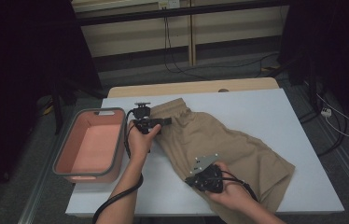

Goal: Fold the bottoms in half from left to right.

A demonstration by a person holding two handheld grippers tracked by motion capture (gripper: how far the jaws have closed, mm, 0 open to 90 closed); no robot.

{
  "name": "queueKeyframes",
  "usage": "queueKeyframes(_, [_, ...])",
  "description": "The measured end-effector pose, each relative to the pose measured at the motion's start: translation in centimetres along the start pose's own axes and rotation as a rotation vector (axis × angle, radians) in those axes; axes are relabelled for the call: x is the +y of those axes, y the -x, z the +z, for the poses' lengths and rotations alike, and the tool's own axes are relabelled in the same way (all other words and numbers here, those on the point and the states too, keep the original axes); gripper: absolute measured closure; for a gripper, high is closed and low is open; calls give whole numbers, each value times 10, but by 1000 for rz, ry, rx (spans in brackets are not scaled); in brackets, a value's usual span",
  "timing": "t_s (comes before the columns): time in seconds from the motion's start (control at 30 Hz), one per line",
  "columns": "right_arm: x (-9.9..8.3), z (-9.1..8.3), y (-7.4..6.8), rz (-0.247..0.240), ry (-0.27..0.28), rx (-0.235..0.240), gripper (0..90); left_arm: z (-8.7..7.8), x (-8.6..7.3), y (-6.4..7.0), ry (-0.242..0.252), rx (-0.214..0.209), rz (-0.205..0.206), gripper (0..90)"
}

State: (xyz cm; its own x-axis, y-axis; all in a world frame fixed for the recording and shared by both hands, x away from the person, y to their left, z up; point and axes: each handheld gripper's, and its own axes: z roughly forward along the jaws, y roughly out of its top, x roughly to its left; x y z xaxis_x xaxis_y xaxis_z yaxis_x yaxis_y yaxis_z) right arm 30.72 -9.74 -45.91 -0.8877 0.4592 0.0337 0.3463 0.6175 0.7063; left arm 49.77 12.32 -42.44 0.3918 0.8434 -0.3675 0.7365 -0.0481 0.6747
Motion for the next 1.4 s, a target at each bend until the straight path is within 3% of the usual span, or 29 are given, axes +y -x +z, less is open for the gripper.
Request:
queueKeyframes(0.47, [0,0,0,-2,1,-3,892,-7,3,3,-20,19,49,557])
queueKeyframes(0.77, [1,1,-1,-6,1,-14,873,-22,5,1,11,41,47,617])
queueKeyframes(0.97, [4,-3,-1,11,32,-33,741,-37,6,-11,23,72,39,622])
queueKeyframes(1.2, [5,-24,10,69,98,-51,549,-57,11,-22,49,114,39,622])
queueKeyframes(1.4, [-3,-44,22,101,110,-109,427,-74,18,-31,87,154,38,622])
